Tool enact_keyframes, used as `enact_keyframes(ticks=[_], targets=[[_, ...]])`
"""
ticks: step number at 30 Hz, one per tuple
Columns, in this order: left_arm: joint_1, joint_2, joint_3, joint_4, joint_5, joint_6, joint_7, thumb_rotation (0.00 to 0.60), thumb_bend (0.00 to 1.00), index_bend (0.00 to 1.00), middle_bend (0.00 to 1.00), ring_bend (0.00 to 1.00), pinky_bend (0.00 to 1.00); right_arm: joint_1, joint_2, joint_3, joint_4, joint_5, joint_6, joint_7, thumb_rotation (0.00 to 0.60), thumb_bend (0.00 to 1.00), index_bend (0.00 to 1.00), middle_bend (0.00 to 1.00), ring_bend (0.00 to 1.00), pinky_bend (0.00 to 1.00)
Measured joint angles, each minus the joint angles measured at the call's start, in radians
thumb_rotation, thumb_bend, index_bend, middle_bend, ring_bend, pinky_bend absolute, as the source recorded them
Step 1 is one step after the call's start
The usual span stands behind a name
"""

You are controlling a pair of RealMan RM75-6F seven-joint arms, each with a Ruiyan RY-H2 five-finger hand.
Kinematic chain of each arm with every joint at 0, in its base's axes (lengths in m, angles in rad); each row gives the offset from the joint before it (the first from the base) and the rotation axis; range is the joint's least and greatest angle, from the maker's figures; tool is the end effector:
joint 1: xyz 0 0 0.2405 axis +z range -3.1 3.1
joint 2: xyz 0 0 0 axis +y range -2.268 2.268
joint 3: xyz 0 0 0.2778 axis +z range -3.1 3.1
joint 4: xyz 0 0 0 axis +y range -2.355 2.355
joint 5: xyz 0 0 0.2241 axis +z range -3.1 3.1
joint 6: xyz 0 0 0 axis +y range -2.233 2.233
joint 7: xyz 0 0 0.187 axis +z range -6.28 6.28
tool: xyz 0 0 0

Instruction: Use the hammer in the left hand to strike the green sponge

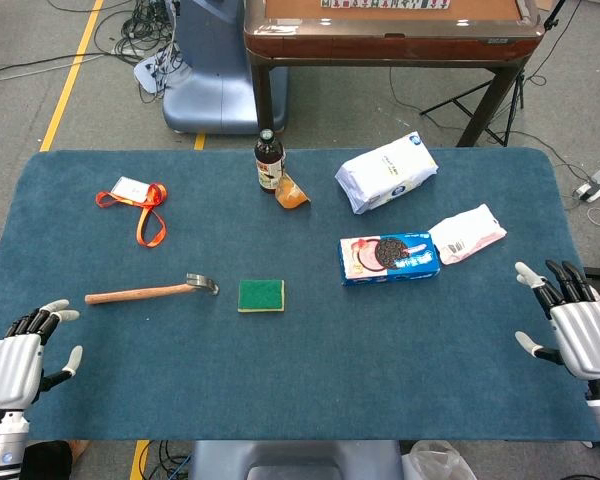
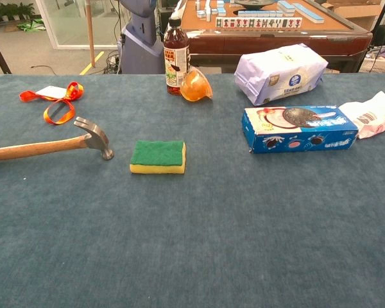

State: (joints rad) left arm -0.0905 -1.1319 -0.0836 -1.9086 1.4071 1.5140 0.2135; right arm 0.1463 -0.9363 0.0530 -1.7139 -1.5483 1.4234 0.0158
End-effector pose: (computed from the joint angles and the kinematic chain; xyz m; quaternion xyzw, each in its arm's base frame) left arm -0.2790 0.2290 0.1428 -0.5507 -0.4236 -0.4139 0.5882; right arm -0.3076 -0.2454 0.1935 0.6428 -0.3538 0.3789 0.5640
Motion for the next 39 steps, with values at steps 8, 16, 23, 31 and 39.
enact_keyframes(ticks=[8,16,23,31,39], targets=[[-0.010,-0.005,-0.010,0.007,0.003,-0.005,-0.010,0.600,0.32,0.32,0.21,0.19,0.19,-0.004,0.008,0.005,-0.005,-0.004,0.015,0.005,0.600,0.19,0.08,0.24,0.01,0.00],[-0.067,-0.017,-0.052,0.037,-0.019,-0.066,-0.038,0.600,0.32,0.27,0.21,0.19,0.19,-0.002,0.027,0.025,-0.016,0.014,0.025,0.006,0.600,0.18,0.08,0.24,0.01,0.00],[-0.161,-0.014,-0.090,0.061,-0.078,-0.208,-0.029,0.600,0.32,0.17,0.21,0.16,0.16,0.010,0.043,0.035,-0.030,0.023,0.009,0.006,0.600,0.18,0.08,0.24,0.01,0.00],[-0.317,-0.048,-0.139,0.132,-0.212,-0.405,0.027,0.600,0.32,0.18,0.20,0.10,0.12,0.012,0.050,0.034,-0.039,0.025,0.002,0.011,0.600,0.18,0.08,0.24,0.01,0.00],[-0.433,-0.114,-0.150,0.203,-0.365,-0.514,0.152,0.600,0.32,0.22,0.20,0.09,0.10,0.000,0.052,0.027,-0.032,0.032,0.006,0.020,0.600,0.18,0.08,0.24,0.01,0.00]])
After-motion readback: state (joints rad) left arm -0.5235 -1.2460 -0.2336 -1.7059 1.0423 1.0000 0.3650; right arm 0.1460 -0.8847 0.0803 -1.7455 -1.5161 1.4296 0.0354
